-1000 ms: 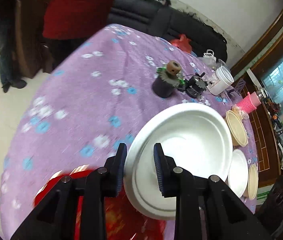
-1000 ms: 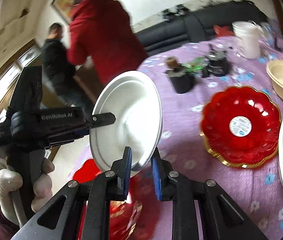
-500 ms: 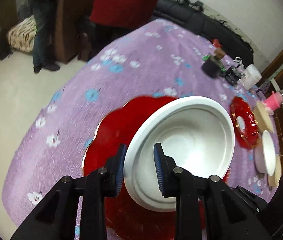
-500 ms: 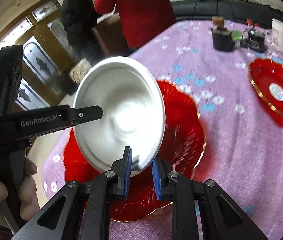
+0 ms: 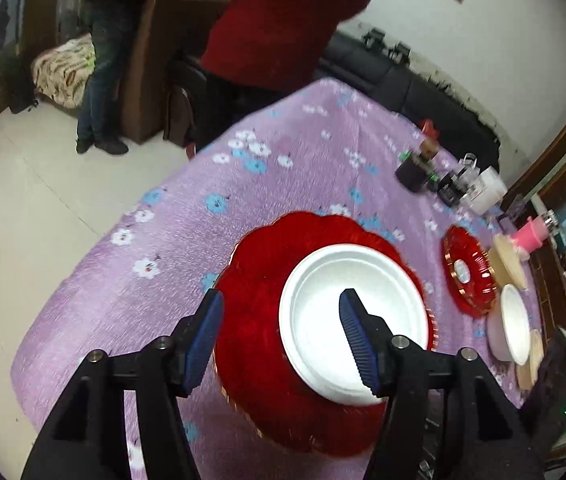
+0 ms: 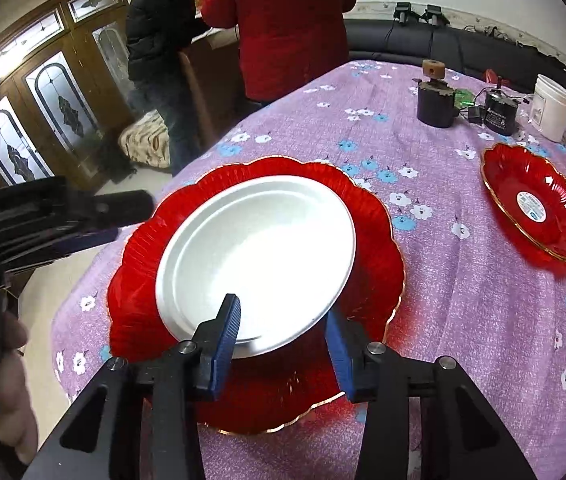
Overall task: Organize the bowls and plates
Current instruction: 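Lower the white plate onto the large red plate, open left tool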
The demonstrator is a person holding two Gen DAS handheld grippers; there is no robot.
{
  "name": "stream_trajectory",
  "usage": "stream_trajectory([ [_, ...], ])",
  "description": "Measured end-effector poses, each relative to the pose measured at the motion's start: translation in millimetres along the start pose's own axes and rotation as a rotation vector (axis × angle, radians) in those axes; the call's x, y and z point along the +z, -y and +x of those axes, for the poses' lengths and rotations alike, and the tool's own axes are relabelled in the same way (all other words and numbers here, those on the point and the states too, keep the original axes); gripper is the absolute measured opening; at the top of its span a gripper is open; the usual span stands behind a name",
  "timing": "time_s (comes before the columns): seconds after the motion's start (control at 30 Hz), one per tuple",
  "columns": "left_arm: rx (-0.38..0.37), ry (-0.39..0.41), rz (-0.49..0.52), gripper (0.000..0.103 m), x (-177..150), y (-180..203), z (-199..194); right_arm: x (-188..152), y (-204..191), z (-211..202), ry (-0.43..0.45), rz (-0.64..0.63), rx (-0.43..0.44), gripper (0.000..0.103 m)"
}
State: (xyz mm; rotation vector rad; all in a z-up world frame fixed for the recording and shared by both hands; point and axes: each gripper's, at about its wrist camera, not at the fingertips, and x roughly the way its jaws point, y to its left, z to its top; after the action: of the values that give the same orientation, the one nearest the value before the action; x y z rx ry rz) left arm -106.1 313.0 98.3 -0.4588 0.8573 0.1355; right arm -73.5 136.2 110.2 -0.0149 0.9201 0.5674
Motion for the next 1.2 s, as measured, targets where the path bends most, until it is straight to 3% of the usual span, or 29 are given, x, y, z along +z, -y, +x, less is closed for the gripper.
stream_trajectory([
  [0.2, -0.015, 0.161, -0.037, 0.075, -25, 7, -54, -3, 0, -7, 0.033, -0.008, 0.000, 0.048],
  [0.37, -0.038, 0.194, -0.053, 0.075, -39, 13, -74, -1, -18, 20, -0.051, -0.087, -0.007, 0.048],
  [0.47, -0.035, 0.224, -0.025, 0.075, -46, 19, -89, -3, -22, 19, -0.043, -0.123, -0.071, 0.049],
  [0.53, -0.018, 0.263, -0.004, 0.077, -50, 24, -101, -4, -22, 8, -0.017, -0.124, -0.094, 0.061],
  [0.63, 0.013, 0.319, 0.032, 0.078, -54, 33, -115, -10, -17, -17, 0.046, -0.118, -0.107, 0.067],
  [0.9, 0.040, 0.428, 0.086, 0.079, -75, 53, -149, -43, 15, -86, 0.202, 0.058, -0.024, 0.068],
  [1.2, 0.073, 0.600, 0.176, 0.087, -107, 77, -219, -72, 39, -166, 0.327, 0.169, -0.009, 0.072],
])
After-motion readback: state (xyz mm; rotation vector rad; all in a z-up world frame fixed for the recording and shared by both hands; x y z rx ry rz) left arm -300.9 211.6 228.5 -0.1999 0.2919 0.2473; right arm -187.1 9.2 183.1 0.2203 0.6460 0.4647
